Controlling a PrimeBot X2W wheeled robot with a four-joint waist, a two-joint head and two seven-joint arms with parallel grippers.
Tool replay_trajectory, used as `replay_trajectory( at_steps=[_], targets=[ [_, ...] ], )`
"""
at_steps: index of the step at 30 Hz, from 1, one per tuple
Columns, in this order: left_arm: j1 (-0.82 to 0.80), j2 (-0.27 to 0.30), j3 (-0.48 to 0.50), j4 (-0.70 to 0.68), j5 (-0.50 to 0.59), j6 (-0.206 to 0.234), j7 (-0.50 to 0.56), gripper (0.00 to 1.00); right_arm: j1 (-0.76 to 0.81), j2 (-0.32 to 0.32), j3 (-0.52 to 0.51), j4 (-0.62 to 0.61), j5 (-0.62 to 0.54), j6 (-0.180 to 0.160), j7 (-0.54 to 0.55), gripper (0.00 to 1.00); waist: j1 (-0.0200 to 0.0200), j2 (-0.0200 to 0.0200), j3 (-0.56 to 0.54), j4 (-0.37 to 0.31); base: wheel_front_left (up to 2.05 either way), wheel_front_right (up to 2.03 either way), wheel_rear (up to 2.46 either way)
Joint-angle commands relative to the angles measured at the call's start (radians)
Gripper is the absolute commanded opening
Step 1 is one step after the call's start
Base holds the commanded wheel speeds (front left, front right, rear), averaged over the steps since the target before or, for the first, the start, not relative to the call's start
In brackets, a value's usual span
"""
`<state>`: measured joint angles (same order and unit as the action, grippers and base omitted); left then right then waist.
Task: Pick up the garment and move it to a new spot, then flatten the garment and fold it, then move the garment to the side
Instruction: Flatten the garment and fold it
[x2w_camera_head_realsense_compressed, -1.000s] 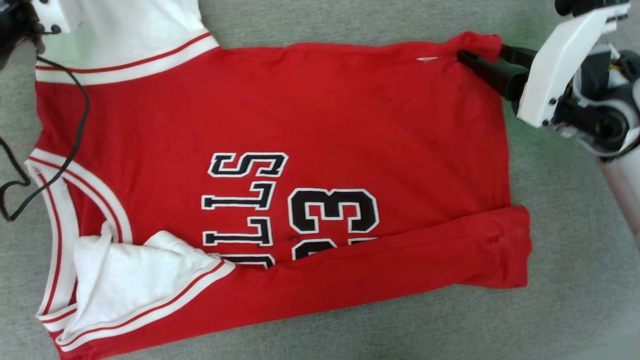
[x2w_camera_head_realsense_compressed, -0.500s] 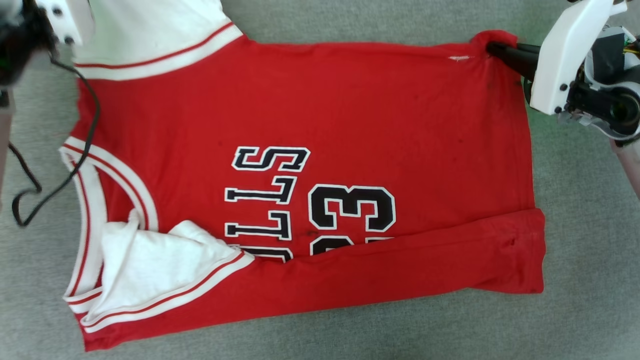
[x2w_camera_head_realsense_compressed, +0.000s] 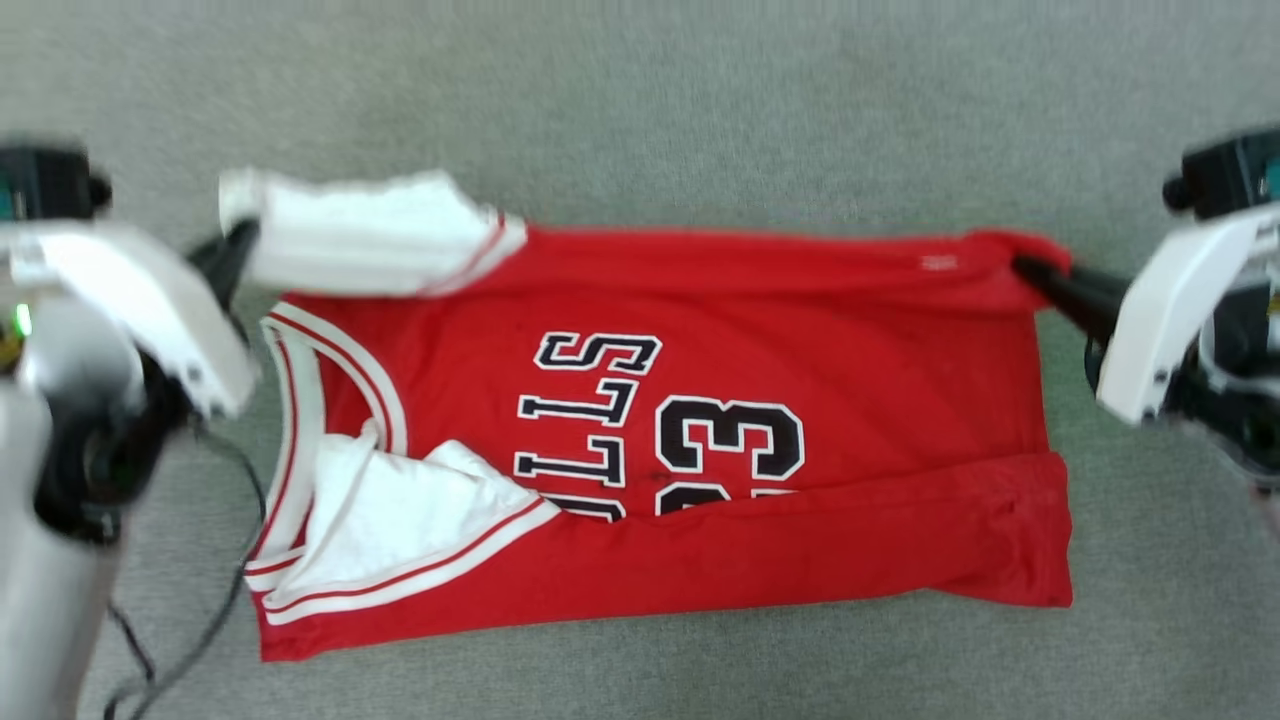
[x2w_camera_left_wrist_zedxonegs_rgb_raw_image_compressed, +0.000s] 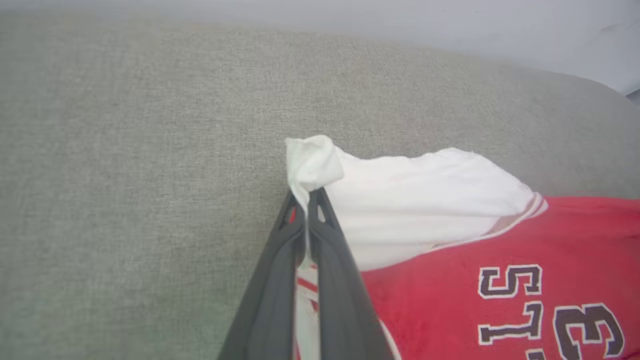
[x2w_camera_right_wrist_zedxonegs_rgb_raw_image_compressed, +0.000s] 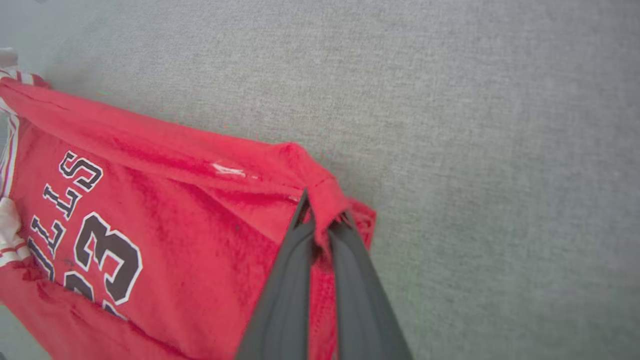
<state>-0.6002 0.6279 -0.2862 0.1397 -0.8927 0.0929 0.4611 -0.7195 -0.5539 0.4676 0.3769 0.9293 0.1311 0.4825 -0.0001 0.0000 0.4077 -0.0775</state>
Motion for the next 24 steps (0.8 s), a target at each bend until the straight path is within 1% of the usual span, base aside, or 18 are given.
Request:
replay_trajectory(
  at_steps=[1,3,6,10,14,18,19,20,21,22,24],
  targets=[
    [0.052,0.002,0.012,-0.019,-0.01,0.011,-0.02,0.0,0.043,-0.006,-0.012,-0.012,-0.01,-0.001,-0.005,0.0,0.0001,0.0,-0.045,0.016,0.0,0.0,0.0],
    [0.144,0.001,0.018,-0.047,-0.019,0.028,-0.038,0.0,0.111,-0.004,-0.041,-0.028,-0.012,-0.001,-0.013,0.0,0.0001,0.0,-0.07,0.025,0.0,0.0,0.0],
    [0.262,-0.016,0.028,-0.085,-0.04,0.049,-0.072,0.0,0.211,0.009,-0.086,-0.054,-0.019,-0.001,-0.027,0.0,0.0001,0.0,-0.1,0.037,0.0,0.0,0.0],
    [0.39,-0.031,0.045,-0.105,-0.064,0.077,-0.106,0.0,0.329,0.03,-0.144,-0.076,-0.033,-0.001,-0.03,0.0,0.0001,0.0,-0.126,0.041,0.0,0.0,0.0],
    [0.489,-0.043,0.056,-0.119,-0.088,0.088,-0.124,0.0,0.421,0.048,-0.201,-0.095,-0.057,-0.001,-0.019,0.0,0.0001,0.0,-0.149,0.038,0.0,0.0,0.0],
    [0.561,-0.069,0.053,-0.119,-0.117,0.097,-0.13,0.0,0.493,0.081,-0.25,-0.104,-0.082,-0.001,-0.018,0.0,0.0001,0.0,-0.162,0.032,0.0,0.0,0.0],
    [0.575,-0.079,0.048,-0.115,-0.126,0.097,-0.125,0.0,0.505,0.092,-0.26,-0.104,-0.09,-0.001,-0.026,0.1,0.0001,0.0,-0.163,0.031,0.0,0.0,0.0],
    [0.585,-0.089,0.044,-0.111,-0.133,0.09,-0.125,0.01,0.519,0.103,-0.266,-0.105,-0.097,-0.001,-0.031,0.56,0.0001,0.0,-0.164,0.031,0.0,0.0,0.0],
    [0.589,-0.099,0.042,-0.108,-0.139,0.086,-0.134,0.5,0.53,0.111,-0.273,-0.104,-0.105,-0.001,-0.04,1.0,0.0001,0.0,-0.165,0.031,0.0,0.0,0.0],
    [0.592,-0.109,0.038,-0.104,-0.141,0.079,-0.142,1.0,0.541,0.119,-0.284,-0.102,-0.116,-0.001,-0.055,1.0,0.0001,0.0,-0.167,0.032,0.0,0.0,0.0],
    [0.593,-0.123,0.027,-0.093,-0.132,0.064,-0.16,1.0,0.56,0.138,-0.295,-0.104,-0.135,-0.001,-0.081,1.0,0.0001,0.0,-0.171,0.034,0.0,0.0,0.0]
  ],
)
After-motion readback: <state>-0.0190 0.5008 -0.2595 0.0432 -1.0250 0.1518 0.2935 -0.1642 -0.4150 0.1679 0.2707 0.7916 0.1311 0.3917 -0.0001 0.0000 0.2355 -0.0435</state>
